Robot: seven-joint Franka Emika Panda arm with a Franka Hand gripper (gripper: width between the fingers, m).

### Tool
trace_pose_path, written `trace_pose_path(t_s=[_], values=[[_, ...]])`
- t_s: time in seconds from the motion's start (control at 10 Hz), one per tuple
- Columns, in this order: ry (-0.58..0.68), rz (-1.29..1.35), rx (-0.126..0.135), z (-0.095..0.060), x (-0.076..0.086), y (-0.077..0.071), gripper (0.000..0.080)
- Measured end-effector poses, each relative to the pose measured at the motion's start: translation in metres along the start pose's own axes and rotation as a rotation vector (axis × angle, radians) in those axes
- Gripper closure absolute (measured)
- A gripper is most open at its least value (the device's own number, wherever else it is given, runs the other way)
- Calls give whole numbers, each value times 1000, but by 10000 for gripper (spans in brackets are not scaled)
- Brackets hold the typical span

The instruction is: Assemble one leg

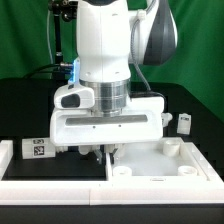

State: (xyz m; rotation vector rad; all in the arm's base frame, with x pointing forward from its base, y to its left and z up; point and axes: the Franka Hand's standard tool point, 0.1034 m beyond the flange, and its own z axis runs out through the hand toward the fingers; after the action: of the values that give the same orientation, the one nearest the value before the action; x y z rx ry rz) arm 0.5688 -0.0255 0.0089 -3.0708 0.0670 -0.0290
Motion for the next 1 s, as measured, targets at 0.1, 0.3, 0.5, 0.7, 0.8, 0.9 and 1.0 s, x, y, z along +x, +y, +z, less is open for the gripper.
trace_pose_path(t_s=[0.1,0.3,0.5,0.7,0.8,0.9,1.0], values=[[0,0,0,0,0,0,745],[-11,0,-4,0,5,-4,745],[-35,10,-9,1,6,-4,745],[-39,14,-17,0,5,-4,745],[-39,7,-17,0,5,-4,745],[-39,2,-17,0,5,-4,738],[-39,3,-16,1,5,-4,738]])
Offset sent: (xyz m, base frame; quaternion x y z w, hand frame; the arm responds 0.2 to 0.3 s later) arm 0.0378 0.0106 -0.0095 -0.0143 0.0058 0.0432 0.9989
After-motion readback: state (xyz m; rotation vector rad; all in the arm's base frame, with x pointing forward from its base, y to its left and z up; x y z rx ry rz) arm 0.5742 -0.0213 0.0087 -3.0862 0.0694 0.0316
